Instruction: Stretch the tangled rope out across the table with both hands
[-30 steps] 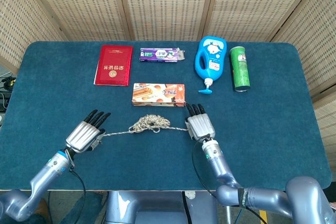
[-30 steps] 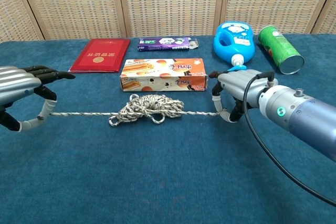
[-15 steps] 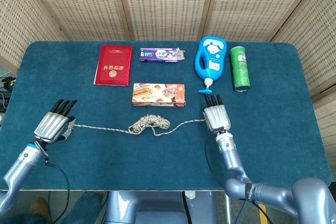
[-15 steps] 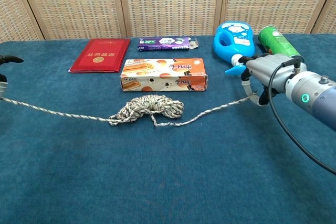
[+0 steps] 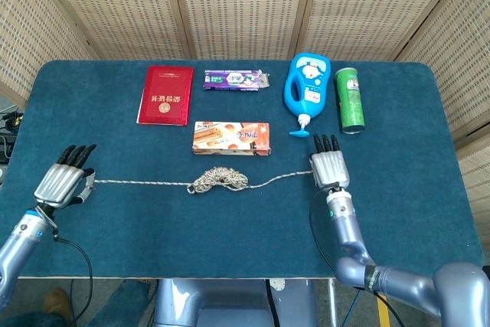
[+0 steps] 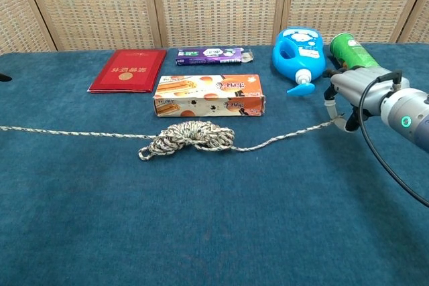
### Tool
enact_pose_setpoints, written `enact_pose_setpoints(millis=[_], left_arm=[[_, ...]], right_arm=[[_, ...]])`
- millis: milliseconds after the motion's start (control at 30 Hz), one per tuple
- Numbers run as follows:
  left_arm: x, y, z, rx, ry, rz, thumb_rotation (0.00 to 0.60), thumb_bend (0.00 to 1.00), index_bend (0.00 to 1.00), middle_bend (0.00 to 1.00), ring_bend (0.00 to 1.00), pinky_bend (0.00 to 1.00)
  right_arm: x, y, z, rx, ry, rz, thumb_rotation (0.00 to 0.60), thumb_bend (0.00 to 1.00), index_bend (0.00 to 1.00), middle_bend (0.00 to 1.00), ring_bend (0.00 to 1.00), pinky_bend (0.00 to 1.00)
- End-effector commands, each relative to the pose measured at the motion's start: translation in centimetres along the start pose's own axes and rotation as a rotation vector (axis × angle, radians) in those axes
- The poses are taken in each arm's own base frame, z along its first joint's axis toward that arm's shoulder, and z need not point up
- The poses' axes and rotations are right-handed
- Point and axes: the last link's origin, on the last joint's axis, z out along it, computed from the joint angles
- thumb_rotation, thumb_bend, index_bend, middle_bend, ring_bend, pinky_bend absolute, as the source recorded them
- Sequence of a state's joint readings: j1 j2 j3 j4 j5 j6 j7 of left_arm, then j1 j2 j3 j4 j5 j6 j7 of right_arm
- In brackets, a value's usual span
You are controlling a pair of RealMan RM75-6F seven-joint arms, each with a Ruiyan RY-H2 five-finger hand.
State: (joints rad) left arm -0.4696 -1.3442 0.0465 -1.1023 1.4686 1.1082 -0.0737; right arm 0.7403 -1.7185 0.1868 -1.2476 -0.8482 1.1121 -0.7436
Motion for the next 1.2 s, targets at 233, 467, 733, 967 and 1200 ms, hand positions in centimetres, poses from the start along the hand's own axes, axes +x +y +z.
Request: enact_pose_setpoints(millis=[233, 467, 733, 967, 1200], left_arm=[[0.6, -0.1, -0.8, -0.019, 0.033, -0.096, 0.6, 0.02, 0.0, 0.0, 0.0, 0.0], [3.7, -0.9, -3.8, -0.014, 0.173, -0.272, 0.6, 0.0, 0.0, 0.0, 0.0, 0.0], [6.3, 0.7, -7.6, 0.051, 0.331, -0.412, 0.6, 0.0, 0.0, 0.0, 0.0, 0.0], [5.4, 3.6, -11.1, 0.133, 0.322, -0.448, 0.6, 0.0, 0.0, 0.0, 0.0, 0.0], [4.1, 5.5, -13.0, 0.181, 0.33, -0.462, 0.6, 0.0, 0.0, 0.0, 0.0, 0.0]], right_arm=[[1.1, -0.4, -0.9, 0.034, 0.041, 0.085, 0.6, 0.06, 0.08, 0.0, 0.0, 0.0], [3.5, 1.4, -4.0, 0.09, 0.159, 0.218, 0.6, 0.0, 0.0, 0.0, 0.0, 0.0], [4.5, 5.3, -8.3, 0.139, 0.204, 0.317, 0.6, 0.0, 0.0, 0.0, 0.0, 0.0], [3.6, 7.5, -12.6, 0.124, 0.281, 0.361, 0.6, 0.0, 0.0, 0.0, 0.0, 0.0], [1.7, 8.4, -16.8, 0.078, 0.326, 0.344, 0.6, 0.0, 0.0, 0.0, 0.0, 0.0]])
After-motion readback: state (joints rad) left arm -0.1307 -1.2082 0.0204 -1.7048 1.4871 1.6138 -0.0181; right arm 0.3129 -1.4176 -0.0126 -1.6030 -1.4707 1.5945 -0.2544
